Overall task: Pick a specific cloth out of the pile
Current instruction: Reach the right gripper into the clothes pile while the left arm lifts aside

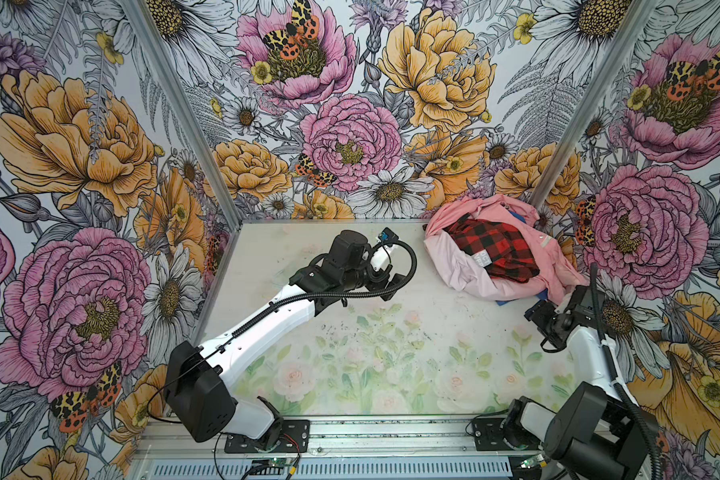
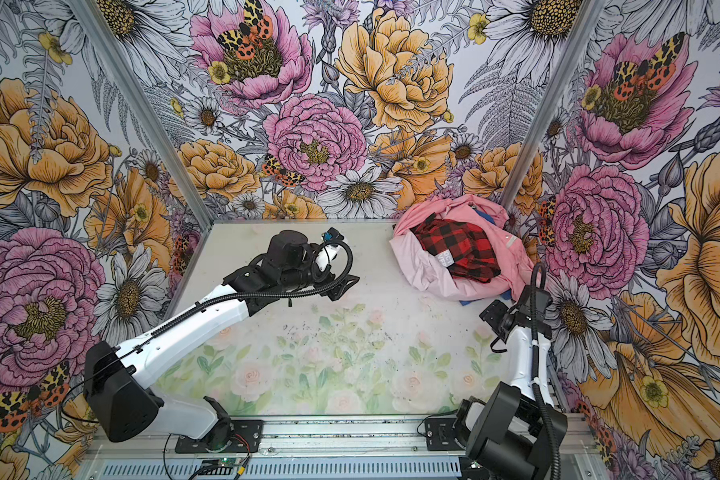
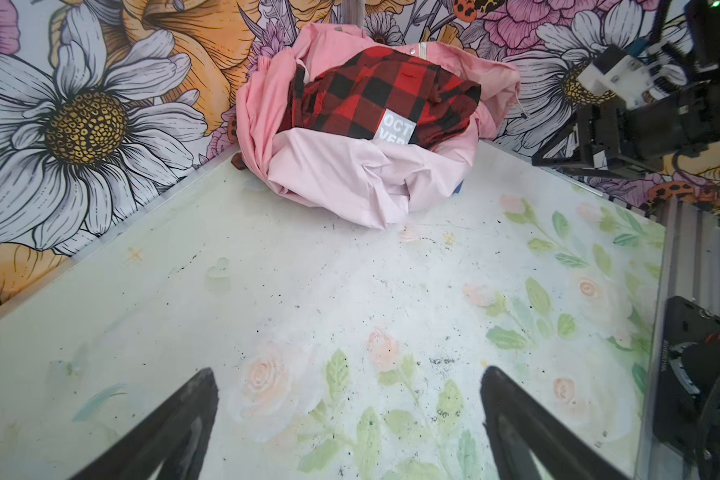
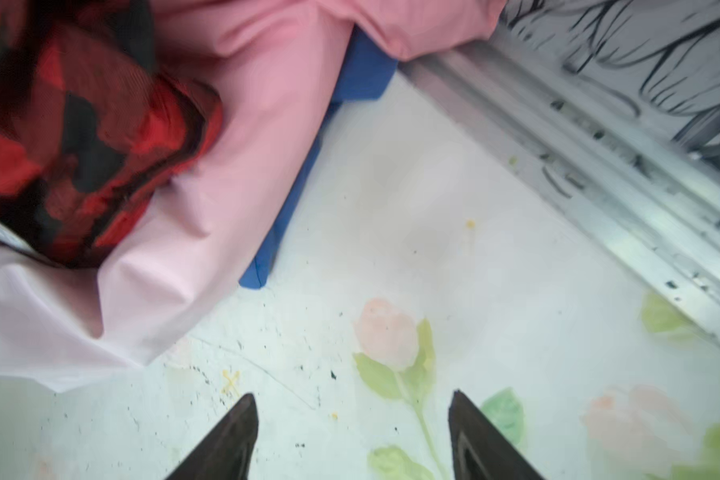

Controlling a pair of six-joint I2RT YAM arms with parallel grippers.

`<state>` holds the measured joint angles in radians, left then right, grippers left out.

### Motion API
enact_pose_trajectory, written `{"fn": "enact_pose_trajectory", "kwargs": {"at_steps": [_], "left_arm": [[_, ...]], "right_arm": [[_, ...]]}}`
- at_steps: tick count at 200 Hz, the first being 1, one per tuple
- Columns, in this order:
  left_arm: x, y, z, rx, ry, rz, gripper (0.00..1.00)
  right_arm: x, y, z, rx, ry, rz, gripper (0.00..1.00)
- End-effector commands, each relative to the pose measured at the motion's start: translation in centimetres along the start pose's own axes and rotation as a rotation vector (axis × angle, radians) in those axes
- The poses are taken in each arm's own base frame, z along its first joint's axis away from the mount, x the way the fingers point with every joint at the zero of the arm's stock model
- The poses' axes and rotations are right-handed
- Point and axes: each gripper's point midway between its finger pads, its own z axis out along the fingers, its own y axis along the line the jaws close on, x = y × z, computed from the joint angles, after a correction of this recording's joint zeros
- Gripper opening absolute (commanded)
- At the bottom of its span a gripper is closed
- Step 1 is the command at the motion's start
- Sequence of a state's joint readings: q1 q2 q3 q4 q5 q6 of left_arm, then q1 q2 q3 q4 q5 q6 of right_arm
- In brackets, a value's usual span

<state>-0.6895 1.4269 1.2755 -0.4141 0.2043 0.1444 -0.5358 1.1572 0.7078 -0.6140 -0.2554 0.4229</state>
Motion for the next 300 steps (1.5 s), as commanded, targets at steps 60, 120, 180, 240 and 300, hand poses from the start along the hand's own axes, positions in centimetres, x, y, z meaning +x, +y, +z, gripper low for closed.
{"fn": "enact_pose_trajectory", "kwargs": {"at_steps": [60,120,180,240,300], "left_arm": [[-1.4,2.4,-1.5,-0.073,-0.079,-0.063,0.99],[-1.5,3.6,-1.4,-0.075,-0.093,-0.113,0.99],[-1.2,4.6,-1.2,-0.083,-0.091,-0.143,0.99],[-1.4,5.3,-1.4,-0.087,-0.099,-0.165,0.99],[-1.6,5.3,-1.6,-0.085,-0.105,-0.168,0.99]], "right_arm": [[1.0,1.4,3.2,0.147,0.054,-0.281,0.54],[-1.6,3.9,5.4,0.112,-0.054,-0.468,0.47],[-1.1,5.8,7.1,0.058,-0.105,-0.569,0.45],[-1.2,5.7,8.3,0.103,-0.079,-0.581,0.45],[-1.6,5.3,9.6,0.145,-0.039,-0.573,0.44]]}}
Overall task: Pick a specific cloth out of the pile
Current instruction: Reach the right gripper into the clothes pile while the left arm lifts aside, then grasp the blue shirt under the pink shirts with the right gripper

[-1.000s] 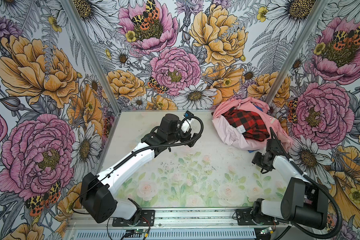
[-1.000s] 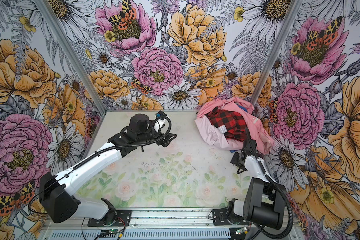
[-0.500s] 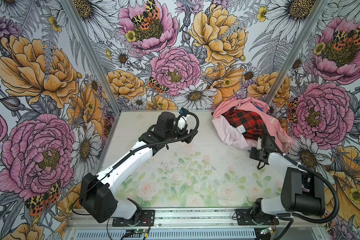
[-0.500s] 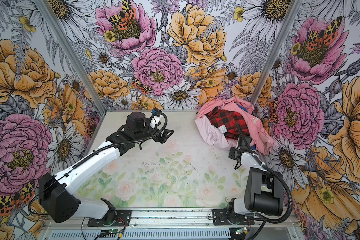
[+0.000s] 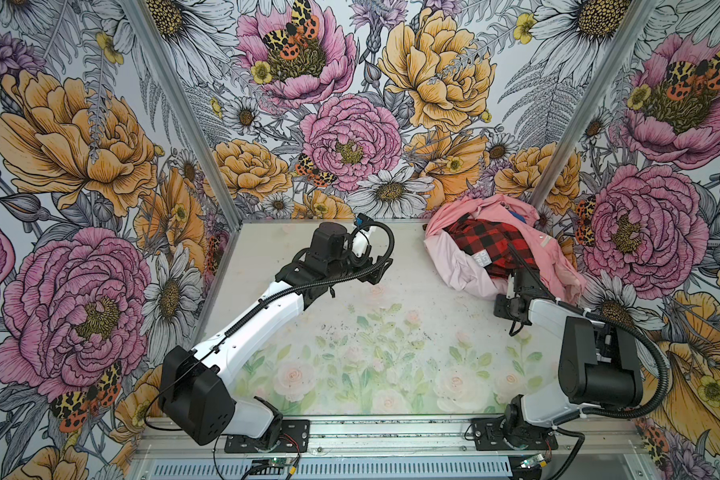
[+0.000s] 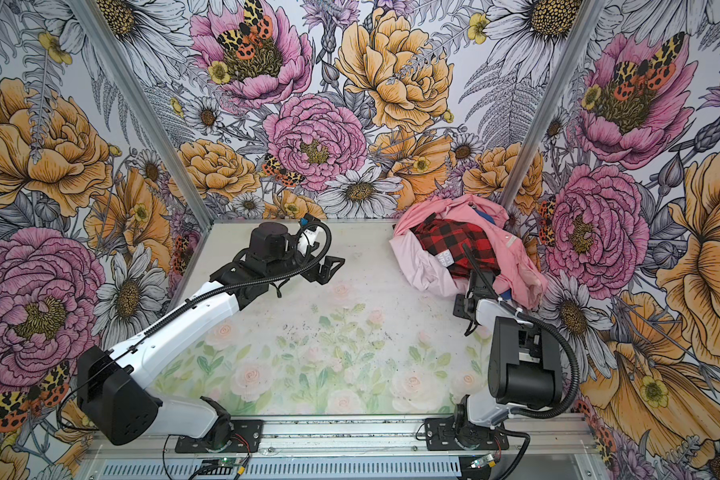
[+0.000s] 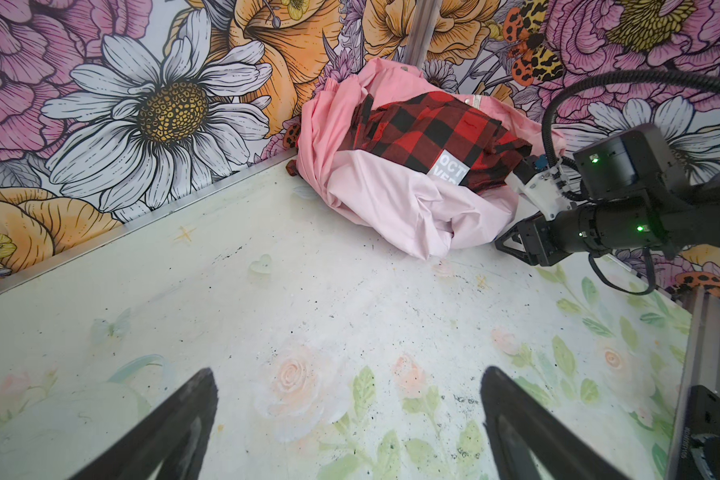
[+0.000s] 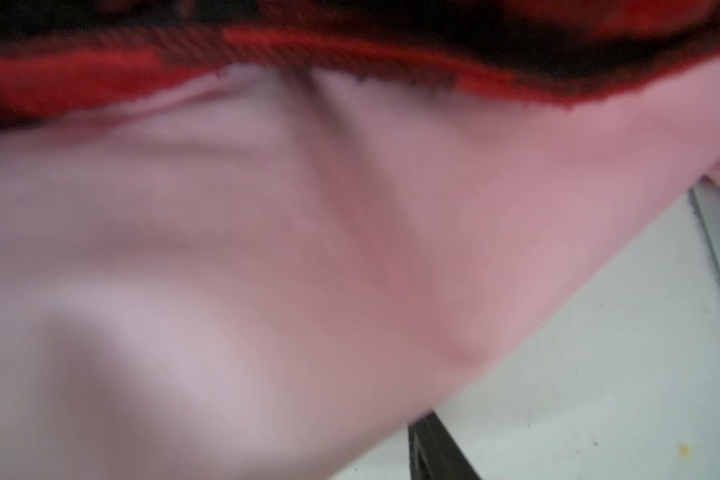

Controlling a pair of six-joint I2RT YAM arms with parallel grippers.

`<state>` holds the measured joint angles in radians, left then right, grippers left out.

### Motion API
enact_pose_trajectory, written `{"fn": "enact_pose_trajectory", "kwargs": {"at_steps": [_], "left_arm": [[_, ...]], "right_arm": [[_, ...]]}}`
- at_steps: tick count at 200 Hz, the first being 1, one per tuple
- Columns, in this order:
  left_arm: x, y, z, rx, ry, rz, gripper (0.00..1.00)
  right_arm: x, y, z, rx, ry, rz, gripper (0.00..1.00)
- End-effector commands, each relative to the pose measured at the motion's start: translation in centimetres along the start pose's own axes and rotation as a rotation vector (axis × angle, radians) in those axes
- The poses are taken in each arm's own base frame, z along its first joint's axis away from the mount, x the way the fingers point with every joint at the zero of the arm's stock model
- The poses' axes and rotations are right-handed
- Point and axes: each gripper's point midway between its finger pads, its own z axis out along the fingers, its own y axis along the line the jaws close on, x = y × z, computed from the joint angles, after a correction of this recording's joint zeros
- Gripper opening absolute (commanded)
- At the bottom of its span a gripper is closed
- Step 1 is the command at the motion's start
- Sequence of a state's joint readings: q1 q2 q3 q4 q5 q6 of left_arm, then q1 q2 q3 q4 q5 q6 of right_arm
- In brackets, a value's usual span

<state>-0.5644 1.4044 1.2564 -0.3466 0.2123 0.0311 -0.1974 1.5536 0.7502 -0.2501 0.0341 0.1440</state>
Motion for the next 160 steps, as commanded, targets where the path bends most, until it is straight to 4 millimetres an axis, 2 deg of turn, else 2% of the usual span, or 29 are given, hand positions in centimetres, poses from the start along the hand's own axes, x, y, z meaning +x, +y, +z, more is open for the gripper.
{"fn": "enact_pose_trajectory", "kwargs": {"at_steps": [1,39,135,160], "left_arm": [[-0.5,-0.1,0.0,0.021,-0.024,-0.015,0.99],[-0.5,0.1,0.1,0.017,-0.023,-0.018,0.99],[-0.6,0.6,-0.2,0.005,-0.028,-0.022,0.99],[-0.6,0.8,-0.2,0.0,-0.029,-0.021,0.99]], "right_arm": [[-1.6,-0.4,-0.1,0.03,-0.029,0.002,0.44],[-2.0,-0.7,0.2,0.06,-0.026,0.009,0.42],[-2.9,1.1,1.8,0.017,0.008,0.028,0.43],[-3.0,1.2,2.2,0.034,0.009,0.032,0.38]]}}
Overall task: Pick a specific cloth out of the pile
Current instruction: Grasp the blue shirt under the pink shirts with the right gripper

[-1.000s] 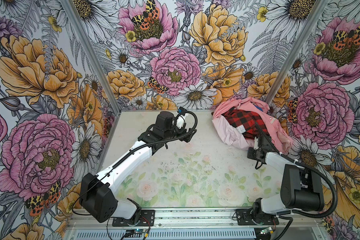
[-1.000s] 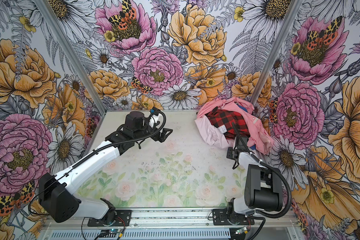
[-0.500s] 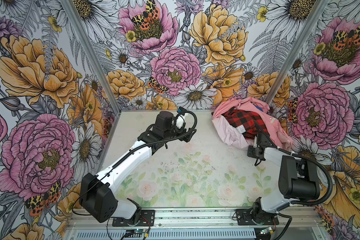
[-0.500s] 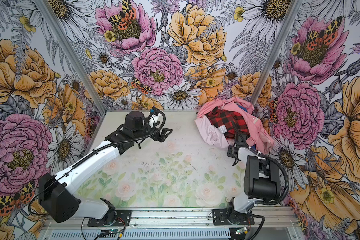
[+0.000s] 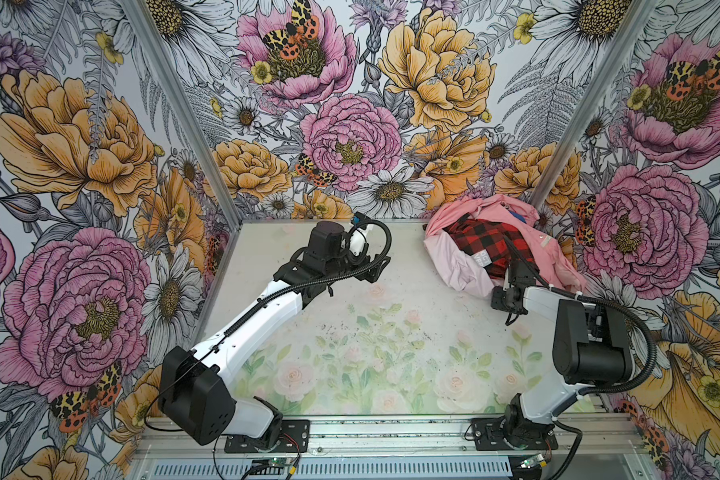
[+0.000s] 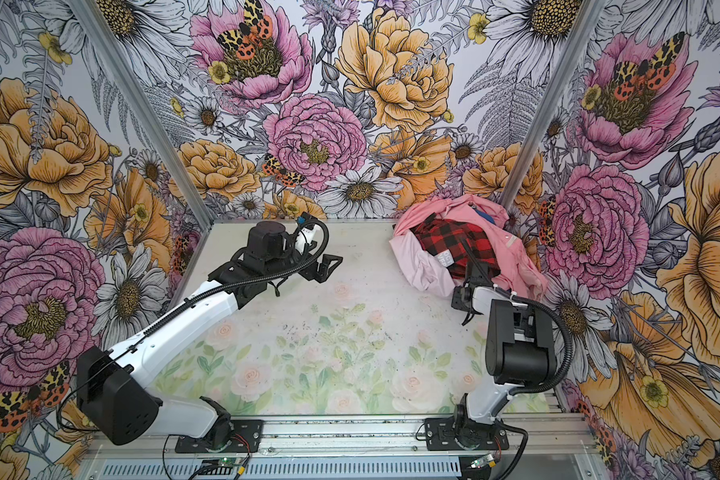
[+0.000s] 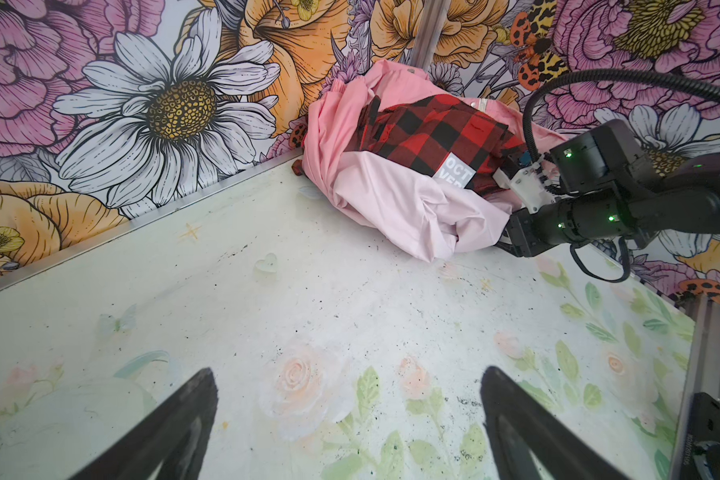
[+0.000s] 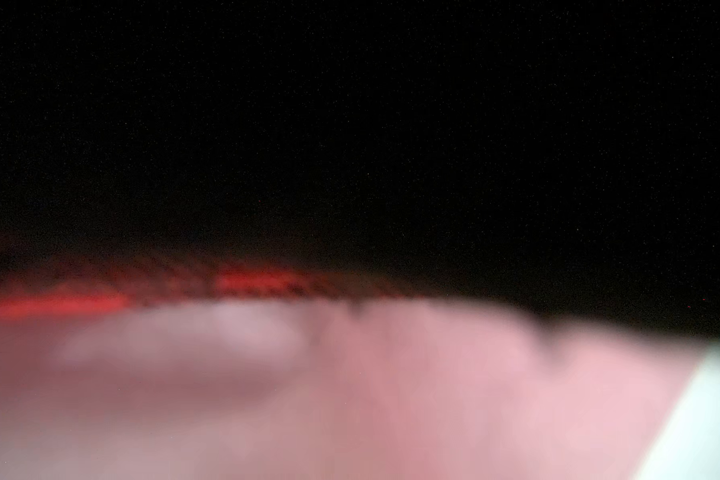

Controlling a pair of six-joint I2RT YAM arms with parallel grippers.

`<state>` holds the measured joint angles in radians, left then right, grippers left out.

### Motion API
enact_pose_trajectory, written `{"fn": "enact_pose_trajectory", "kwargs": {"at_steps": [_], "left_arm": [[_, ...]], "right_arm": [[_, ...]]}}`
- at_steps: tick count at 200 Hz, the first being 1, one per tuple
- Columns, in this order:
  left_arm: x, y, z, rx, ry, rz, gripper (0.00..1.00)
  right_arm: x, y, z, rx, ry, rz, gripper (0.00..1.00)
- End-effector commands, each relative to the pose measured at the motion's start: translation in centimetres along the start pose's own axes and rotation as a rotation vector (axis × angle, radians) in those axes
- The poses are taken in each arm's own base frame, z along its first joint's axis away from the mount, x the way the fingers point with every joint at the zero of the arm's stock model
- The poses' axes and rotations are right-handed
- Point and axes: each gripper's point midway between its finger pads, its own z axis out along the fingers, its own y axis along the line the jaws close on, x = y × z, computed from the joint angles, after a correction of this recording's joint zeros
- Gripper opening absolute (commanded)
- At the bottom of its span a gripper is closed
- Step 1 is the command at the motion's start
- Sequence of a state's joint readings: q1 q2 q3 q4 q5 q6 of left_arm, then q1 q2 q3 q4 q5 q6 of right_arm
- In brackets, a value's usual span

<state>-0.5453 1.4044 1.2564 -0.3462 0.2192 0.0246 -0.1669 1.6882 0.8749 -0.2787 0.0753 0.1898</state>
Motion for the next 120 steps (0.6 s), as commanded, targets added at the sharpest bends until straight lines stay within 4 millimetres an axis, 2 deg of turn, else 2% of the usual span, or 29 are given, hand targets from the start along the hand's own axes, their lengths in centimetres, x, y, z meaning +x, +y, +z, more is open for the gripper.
{"fn": "enact_pose_trajectory", "kwargs": {"at_steps": [1,29,43,72,94,120], "left_arm": [[-0.6,0.0,-0.1,0.011,-0.027,-0.005,0.99],[-0.7,-0.1,-0.2,0.016,-0.029,-0.009,0.99],[-0.7,0.0,-0.2,0.018,-0.03,-0.014,0.99],[-0.9,0.0,-0.4,0.016,-0.036,-0.017,0.99],[-1.0,0.0,-0.5,0.017,-0.038,-0.018,0.99],[-1.2,-0.1,-0.7,0.02,-0.044,-0.019,0.99]], "right_arm": [[-1.3,0.6,0.2,0.004,-0.026,0.014,0.38],[-1.6,0.4,-0.6,0.023,-0.05,0.007,0.27],[-1.8,0.2,-1.1,0.031,-0.068,0.005,0.19],[-2.1,-0.1,-2.3,0.04,-0.106,0.012,0.12],[-2.2,-0.4,-3.6,0.049,-0.138,0.017,0.01],[-2.6,-0.6,-5.1,0.048,-0.187,0.019,0.0]]}}
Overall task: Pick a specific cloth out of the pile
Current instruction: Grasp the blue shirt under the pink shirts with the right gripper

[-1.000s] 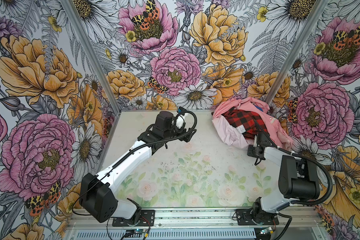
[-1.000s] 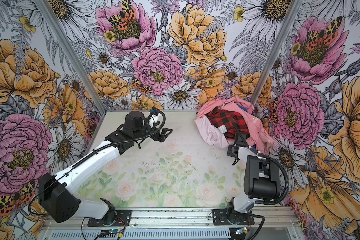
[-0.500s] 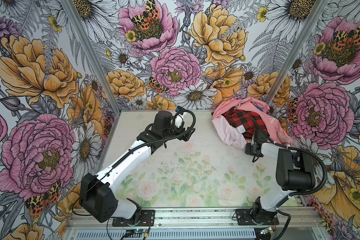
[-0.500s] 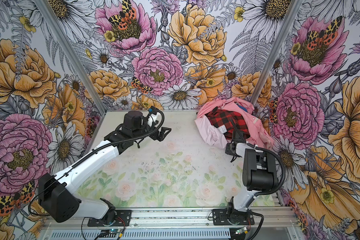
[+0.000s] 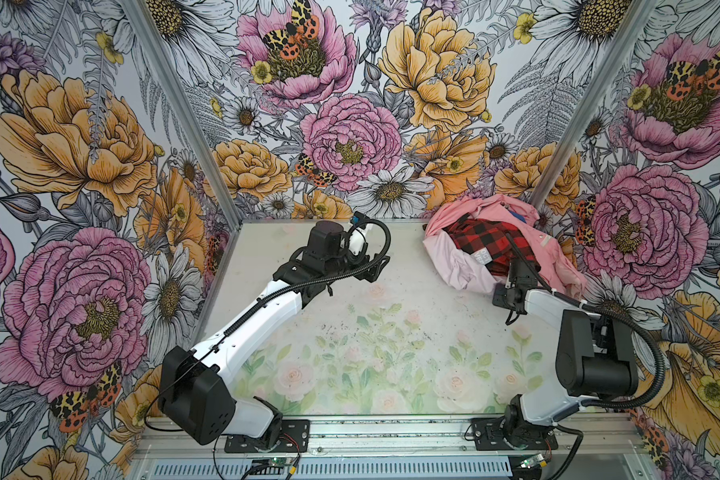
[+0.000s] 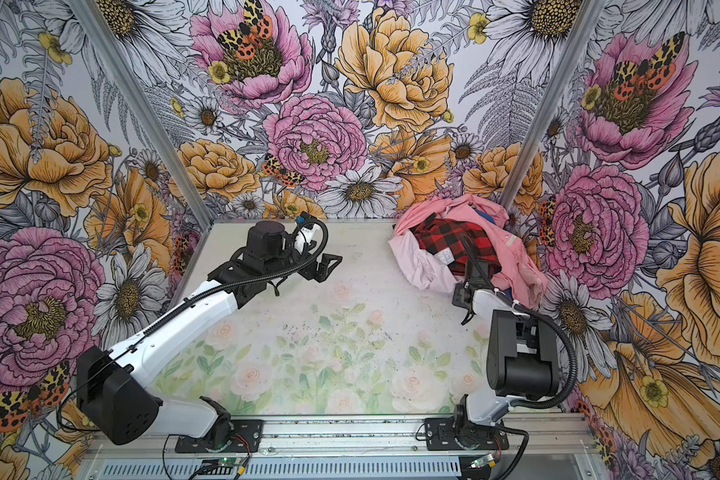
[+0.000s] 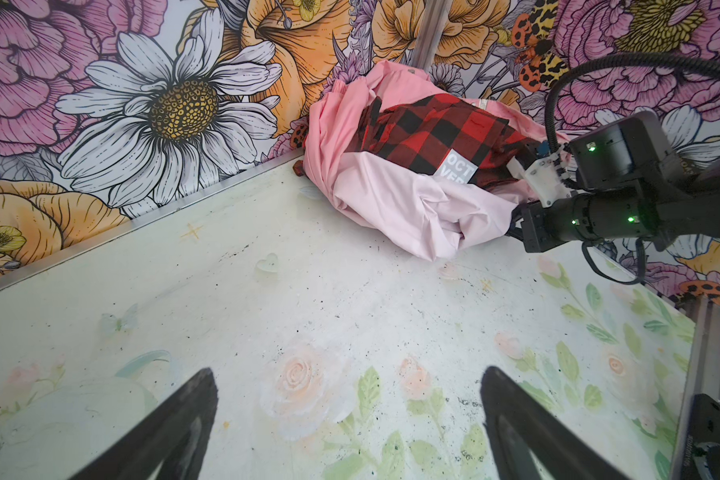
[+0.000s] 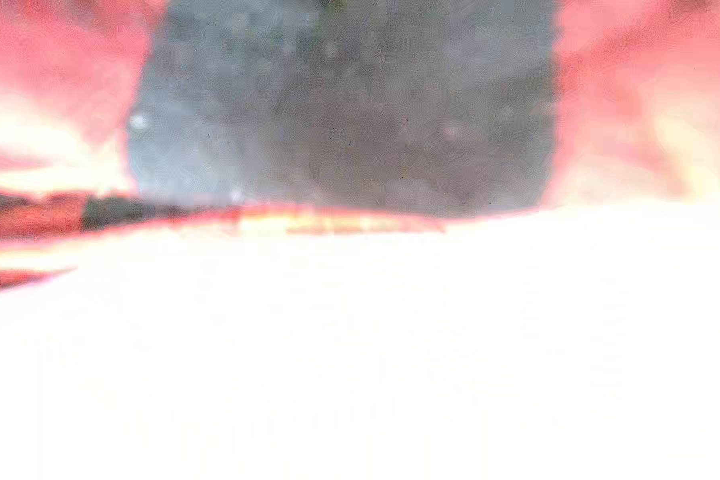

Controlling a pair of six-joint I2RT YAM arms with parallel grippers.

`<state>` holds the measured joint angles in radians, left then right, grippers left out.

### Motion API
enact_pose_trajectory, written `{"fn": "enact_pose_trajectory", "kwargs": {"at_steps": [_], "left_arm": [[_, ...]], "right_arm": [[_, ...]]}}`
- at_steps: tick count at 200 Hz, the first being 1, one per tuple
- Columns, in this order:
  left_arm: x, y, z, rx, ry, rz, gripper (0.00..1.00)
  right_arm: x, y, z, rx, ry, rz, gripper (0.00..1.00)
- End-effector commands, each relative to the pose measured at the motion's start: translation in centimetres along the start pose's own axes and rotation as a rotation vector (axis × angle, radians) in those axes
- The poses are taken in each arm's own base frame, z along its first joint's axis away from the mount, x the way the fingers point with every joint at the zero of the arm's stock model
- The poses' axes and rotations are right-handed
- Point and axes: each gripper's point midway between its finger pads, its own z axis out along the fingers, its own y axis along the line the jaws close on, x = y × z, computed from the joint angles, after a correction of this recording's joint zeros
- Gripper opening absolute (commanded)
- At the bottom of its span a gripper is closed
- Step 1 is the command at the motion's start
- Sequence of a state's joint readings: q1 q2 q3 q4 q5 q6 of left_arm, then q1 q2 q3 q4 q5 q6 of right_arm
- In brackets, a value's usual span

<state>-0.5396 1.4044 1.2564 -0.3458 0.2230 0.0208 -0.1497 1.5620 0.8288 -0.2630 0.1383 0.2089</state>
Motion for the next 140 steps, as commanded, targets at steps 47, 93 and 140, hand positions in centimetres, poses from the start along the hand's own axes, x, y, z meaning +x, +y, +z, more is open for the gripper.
{"fn": "enact_pose_trajectory", "kwargs": {"at_steps": [47,93,140], "left_arm": [[-1.3,-0.4,-0.9,0.023,-0.049,-0.016,0.99],[-1.7,-0.1,-1.3,0.022,-0.061,-0.024,0.99],[-1.9,-0.1,-1.5,0.027,-0.066,-0.032,0.99]], "right_arm": [[-3.1,0.7,-5.7,-0.08,-0.187,0.039,0.0],[-7.6,-0.1,-12.6,-0.096,-0.366,0.062,0.0],[-15.2,-1.7,-20.5,-0.154,-0.516,0.093,0.0]]}}
